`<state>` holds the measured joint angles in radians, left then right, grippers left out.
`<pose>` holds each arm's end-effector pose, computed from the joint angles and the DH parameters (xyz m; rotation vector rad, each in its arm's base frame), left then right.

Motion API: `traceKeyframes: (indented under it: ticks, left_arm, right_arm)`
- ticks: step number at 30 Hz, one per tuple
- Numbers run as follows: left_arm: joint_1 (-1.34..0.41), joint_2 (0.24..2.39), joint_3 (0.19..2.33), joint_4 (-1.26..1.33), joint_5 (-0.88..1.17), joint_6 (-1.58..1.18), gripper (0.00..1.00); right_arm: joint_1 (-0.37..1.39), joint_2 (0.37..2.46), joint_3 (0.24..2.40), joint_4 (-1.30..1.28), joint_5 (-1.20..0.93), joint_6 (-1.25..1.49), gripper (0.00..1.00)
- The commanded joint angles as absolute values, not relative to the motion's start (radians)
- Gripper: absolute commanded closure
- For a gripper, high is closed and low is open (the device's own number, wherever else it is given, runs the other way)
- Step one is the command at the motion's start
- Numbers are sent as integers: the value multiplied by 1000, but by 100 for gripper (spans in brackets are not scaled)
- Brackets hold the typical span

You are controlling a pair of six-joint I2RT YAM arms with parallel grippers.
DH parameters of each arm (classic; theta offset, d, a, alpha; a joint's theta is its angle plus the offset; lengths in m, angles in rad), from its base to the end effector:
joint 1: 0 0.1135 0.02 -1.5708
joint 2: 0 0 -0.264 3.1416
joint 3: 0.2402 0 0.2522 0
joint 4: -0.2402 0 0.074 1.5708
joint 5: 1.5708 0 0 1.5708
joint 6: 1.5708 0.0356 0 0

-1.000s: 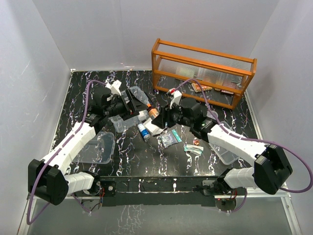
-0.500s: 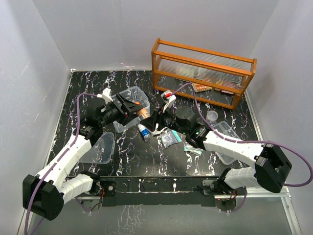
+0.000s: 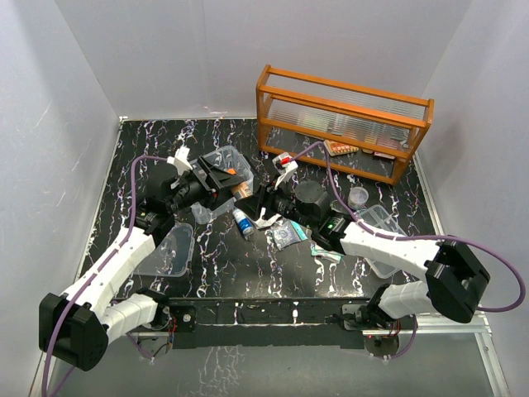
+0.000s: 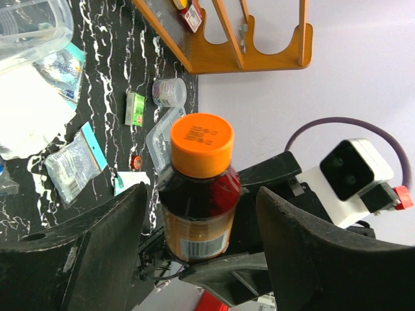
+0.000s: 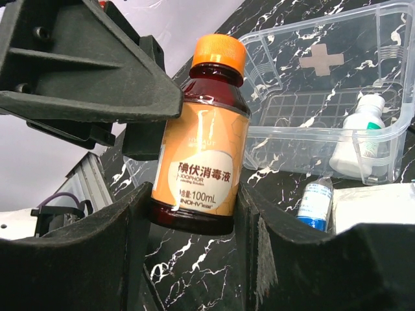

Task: Organize the medicine kit

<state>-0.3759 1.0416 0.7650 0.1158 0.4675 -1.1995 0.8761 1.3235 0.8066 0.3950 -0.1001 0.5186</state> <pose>0.2203 -0.1042 0.3153 -0.4179 1.9427 -1.5016 0.1935 0.2378 0.2873 -0.4034 1.7787 1.1055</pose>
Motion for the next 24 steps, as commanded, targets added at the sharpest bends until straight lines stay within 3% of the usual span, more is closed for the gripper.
traceKeyframes:
  ticks: [1, 9, 11, 14, 16, 24]
  left_arm:
    - [-374, 1027, 749, 169, 507, -1218, 46]
    - [-374, 1046, 768, 158, 497, -1166, 63]
    - [-375, 1048, 782, 136, 487, -1145, 64]
    - [-374, 1054, 825, 73, 439, -1086, 64]
    - [-374, 1063, 865, 9, 401, -1031, 63]
    - [-342, 1165, 1091, -305, 238, -773, 63]
  right_arm:
    - [881, 1330, 839, 519, -107, 529, 61]
    - [882, 1318, 828, 498, -114, 537, 55]
    - [883, 1309, 829, 472, -95, 544, 47]
    - [882, 1271, 819, 416, -55, 542, 25]
    - [882, 1235, 792, 406, -24, 537, 18]
    - [881, 1096, 742, 226, 69, 608, 14]
